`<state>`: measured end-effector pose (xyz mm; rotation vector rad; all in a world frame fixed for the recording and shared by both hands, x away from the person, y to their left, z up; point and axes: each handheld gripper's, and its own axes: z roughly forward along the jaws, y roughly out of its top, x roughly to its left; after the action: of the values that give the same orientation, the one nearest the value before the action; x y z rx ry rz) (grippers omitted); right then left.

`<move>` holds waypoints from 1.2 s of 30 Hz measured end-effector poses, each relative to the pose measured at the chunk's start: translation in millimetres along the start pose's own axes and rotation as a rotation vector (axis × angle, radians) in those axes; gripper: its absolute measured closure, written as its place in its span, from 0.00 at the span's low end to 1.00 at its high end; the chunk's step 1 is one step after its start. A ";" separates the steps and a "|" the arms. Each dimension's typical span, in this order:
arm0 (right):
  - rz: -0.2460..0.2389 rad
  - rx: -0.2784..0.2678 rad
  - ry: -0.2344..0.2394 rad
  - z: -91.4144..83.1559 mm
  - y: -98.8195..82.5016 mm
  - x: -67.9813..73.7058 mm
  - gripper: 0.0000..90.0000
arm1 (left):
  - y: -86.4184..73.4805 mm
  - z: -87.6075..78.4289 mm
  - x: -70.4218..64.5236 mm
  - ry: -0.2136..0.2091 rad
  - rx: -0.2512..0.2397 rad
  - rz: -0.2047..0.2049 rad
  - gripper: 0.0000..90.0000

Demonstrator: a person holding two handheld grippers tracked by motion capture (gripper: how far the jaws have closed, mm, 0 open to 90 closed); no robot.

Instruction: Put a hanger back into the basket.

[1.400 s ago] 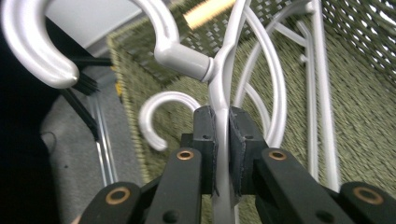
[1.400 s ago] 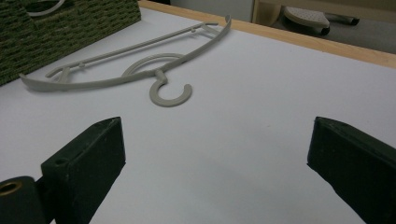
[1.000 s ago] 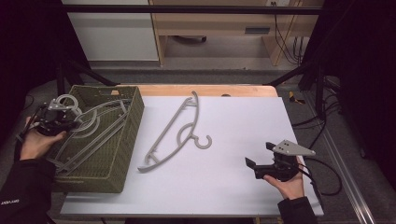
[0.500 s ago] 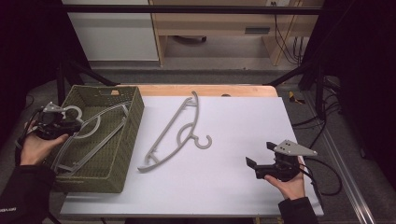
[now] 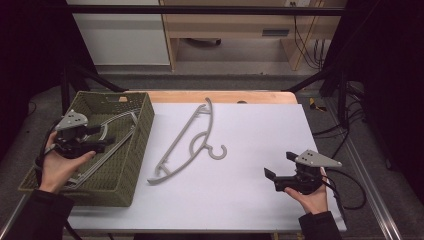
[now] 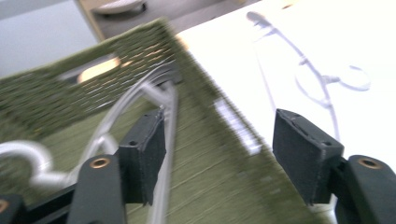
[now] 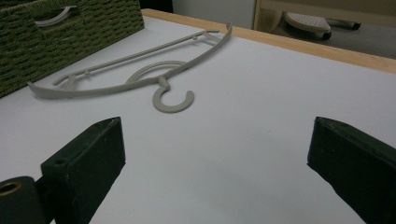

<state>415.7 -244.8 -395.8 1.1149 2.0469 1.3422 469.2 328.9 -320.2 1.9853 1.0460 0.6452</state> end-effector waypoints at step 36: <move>-0.002 0.004 0.003 0.3 -0.9 0.5 0.05 | 7.9 107.4 -140.8 -0.281 0.064 0.141 0.33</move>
<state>415.3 -244.4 -396.7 1.1127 2.0537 1.3402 475.4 163.9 -384.5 2.1453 0.7705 0.3947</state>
